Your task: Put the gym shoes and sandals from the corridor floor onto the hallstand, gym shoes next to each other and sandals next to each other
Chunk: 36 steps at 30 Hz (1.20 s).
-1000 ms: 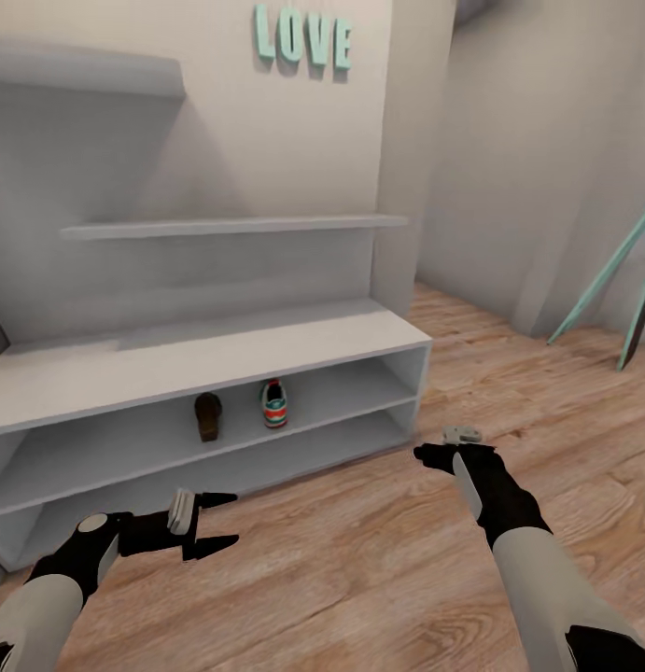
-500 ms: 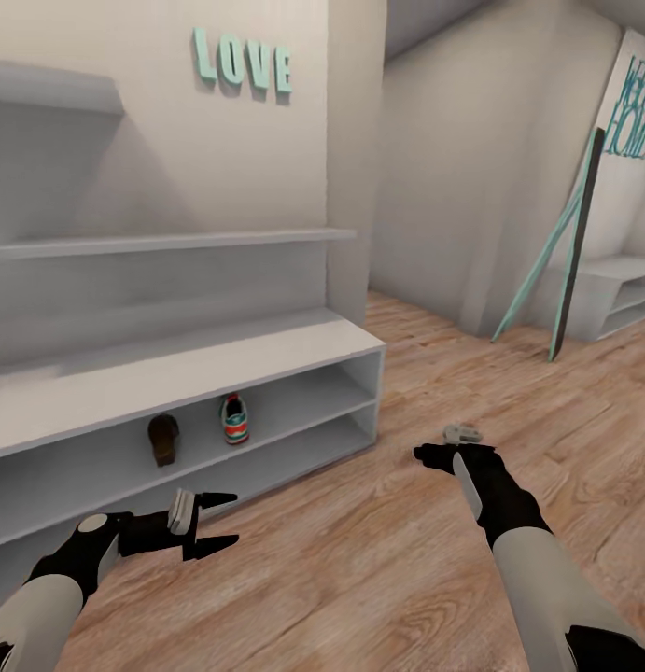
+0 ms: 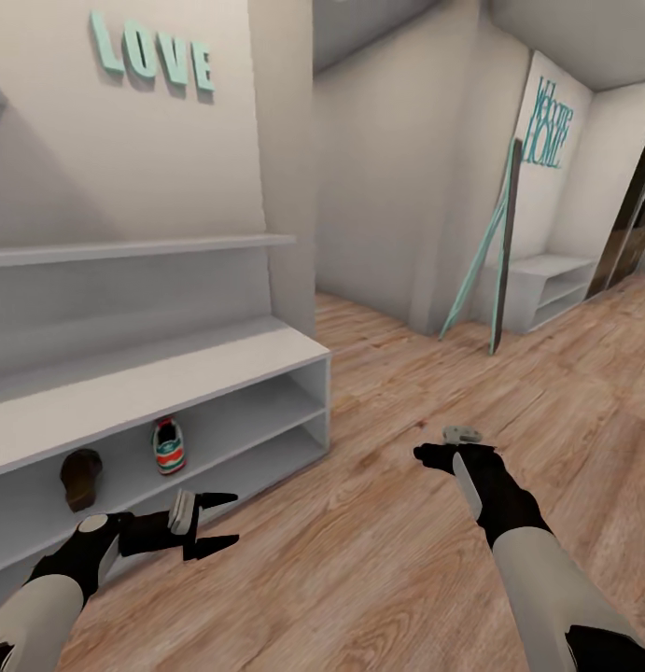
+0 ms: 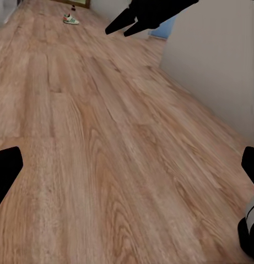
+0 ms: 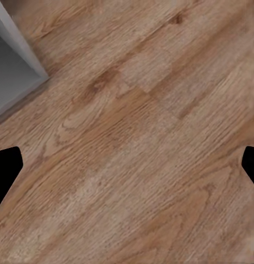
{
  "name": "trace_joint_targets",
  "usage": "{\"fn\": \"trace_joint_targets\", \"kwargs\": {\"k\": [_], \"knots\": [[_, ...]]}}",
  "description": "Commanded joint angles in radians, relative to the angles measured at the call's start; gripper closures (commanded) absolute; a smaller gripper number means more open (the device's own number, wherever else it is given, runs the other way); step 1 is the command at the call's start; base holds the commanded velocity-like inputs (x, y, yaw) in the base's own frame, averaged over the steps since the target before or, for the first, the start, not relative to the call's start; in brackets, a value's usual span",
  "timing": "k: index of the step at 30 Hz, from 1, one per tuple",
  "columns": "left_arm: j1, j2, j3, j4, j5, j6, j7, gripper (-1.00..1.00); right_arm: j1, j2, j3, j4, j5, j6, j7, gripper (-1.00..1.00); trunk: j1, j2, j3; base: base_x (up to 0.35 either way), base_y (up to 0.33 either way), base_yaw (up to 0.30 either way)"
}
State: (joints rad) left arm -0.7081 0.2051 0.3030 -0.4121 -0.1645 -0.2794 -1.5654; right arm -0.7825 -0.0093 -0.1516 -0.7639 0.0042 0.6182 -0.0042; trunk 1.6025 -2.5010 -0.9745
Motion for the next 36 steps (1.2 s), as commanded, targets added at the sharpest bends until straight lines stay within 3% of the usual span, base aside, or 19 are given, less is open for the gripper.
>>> {"fn": "trace_joint_targets", "kwargs": {"k": [1, 12, 21, 30, 36], "knots": [[-0.001, -0.001, 0.008, -0.001, -0.009, -0.007, -0.004, -1.0, 0.0, 0.0, -0.001, -0.001, 0.0, 0.005, 0.0, -1.0, 0.0, 0.0, 0.0, 0.244, -0.24, -0.293], [-0.001, -0.001, 0.008, -0.001, -0.009, -0.007, -0.004, -1.0, 0.0, 0.0, 0.0, -0.002, 0.0, 0.005, 0.0, -1.0, 0.0, 0.0, 0.009, 0.234, -0.228, -0.293], [-0.001, -0.001, 0.008, -0.001, -0.009, -0.007, -0.004, -1.0, 0.0, 0.0, -0.001, -0.001, 0.0, 0.005, 0.0, -1.0, 0.0, 0.0, 0.017, 0.032, -0.028, -0.292], [-0.001, -0.001, 0.008, -0.001, -0.009, -0.006, -0.004, -1.0, 0.0, 0.0, 0.0, -0.001, 0.0, 0.005, 0.0, -1.0, -0.014, 0.022, 0.057, 0.001, -0.001, -0.292], [-0.002, -0.001, 0.01, 0.0, -0.009, -0.006, -0.004, -1.0, 0.0, 0.0, 0.0, 0.0, 0.0, 0.005, 0.0, -1.0, -0.014, 0.022, 0.062, 0.0, 0.0, -0.292]]}}
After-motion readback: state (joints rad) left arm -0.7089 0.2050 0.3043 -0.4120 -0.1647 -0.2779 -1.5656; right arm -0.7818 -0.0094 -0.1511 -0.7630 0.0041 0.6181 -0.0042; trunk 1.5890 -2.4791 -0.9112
